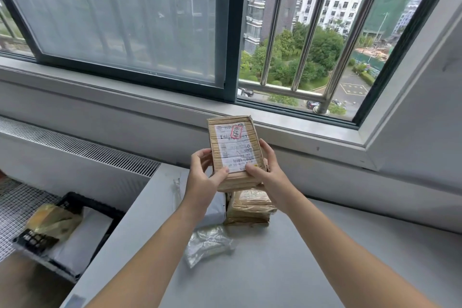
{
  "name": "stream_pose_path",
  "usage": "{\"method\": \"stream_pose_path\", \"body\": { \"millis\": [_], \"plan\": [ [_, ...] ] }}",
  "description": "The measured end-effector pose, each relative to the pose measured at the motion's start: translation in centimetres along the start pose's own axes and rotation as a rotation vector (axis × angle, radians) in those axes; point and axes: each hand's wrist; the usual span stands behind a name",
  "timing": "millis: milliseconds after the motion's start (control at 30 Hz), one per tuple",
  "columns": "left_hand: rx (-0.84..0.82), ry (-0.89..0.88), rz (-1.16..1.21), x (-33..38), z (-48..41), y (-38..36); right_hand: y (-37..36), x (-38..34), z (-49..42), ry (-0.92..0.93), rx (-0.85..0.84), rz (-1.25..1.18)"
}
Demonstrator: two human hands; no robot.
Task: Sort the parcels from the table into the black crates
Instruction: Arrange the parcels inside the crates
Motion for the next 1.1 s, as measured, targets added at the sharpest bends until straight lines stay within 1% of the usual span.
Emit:
{"method": "stream_pose_path", "body": {
  "millis": [67,100,167,200,233,300,367,400,433,500,533,567,600,633,700,767,833,867,933,1000,1067,1100],
  "plan": [
    [-0.001,-0.004,-0.106,-0.2,0.1,-0.2,0.6,0.2,0.0,-0.004,0.026,0.041],
    [0.014,-0.022,-0.201,-0.1,0.1,-0.2,1.0,0.0,0.1,-0.011,0.035,0.087],
    [0.060,-0.103,-0.435,0.3,-0.2,0.0,1.9,-0.7,0.0,-0.026,0.021,0.207],
    [0.059,-0.165,-0.555,0.8,-0.5,0.2,2.4,-1.1,-0.1,-0.031,-0.010,0.274],
    [0.025,-0.226,-0.684,1.4,-1.0,0.4,3.0,-1.7,-0.2,-0.036,-0.053,0.343],
    [-0.120,-0.278,-0.958,2.7,-2.2,0.5,3.9,-3.0,-0.5,-0.040,-0.156,0.491],
    [-0.316,-0.206,-1.217,3.9,-3.5,0.3,4.3,-4.4,-0.7,-0.016,-0.255,0.600],
    [-0.420,-0.139,-1.277,4.5,-4.1,0.2,4.5,-5.2,-0.8,-0.001,-0.290,0.639],
    [-0.528,-0.054,-1.267,5.0,-4.6,0.2,4.6,-5.9,-0.9,0.013,-0.313,0.676],
    [-0.724,0.174,-1.068,5.8,-5.2,0.4,4.8,-7.3,-1.0,0.043,-0.332,0.727],
    [-0.788,0.283,-0.942,6.0,-5.1,0.4,4.8,-7.8,-1.1,0.056,-0.340,0.736],
    [-0.826,0.352,-0.843,6.1,-4.9,0.3,4.8,-8.2,-1.2,0.063,-0.345,0.738],
    [-0.837,0.377,-0.769,6.1,-4.7,0.2,4.8,-8.5,-1.4,0.068,-0.339,0.741],
    [-0.825,0.372,-0.705,5.8,-4.5,0.2,4.7,-8.7,-1.5,0.072,-0.310,0.738],
    [-0.739,0.330,-0.567,5.0,-4.1,0.0,4.9,-8.8,-1.6,0.087,-0.182,0.709],
    [-0.571,0.288,-0.438,3.7,-3.6,-0.1,5.3,-8.5,-1.8,0.110,-0.015,0.706],
    [-0.417,0.290,-0.329,1.7,-2.8,-0.4,5.5,-7.8,-2.1,0.066,0.090,0.646],
    [-0.383,0.324,-0.280,0.5,-2.1,-0.6,5.3,-7.3,-2.2,0.021,0.114,0.626],
    [-0.357,0.414,-0.265,-2.0,-0.6,-0.9,4.9,-6.1,-2.3,-0.061,0.174,0.656],
    [-0.274,0.492,-0.235,-3.4,0.3,-0.8,5.2,-5.0,-1.7,-0.125,0.240,0.608],
    [-0.180,0.552,-0.154,-4.0,0.0,-0.1,6.1,-4.4,-0.9,-0.192,0.216,0.537],
    [-0.163,0.574,-0.119,-4.1,-0.1,0.1,6.4,-4.2,-0.4,-0.208,0.187,0.534]
  ]
}}
Point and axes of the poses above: each hand's wrist, its own z-axis away from the middle knuckle, its own y-axis out of the back of the hand, x = y × z, and after that the axes turned 14 degrees about z, right-handed
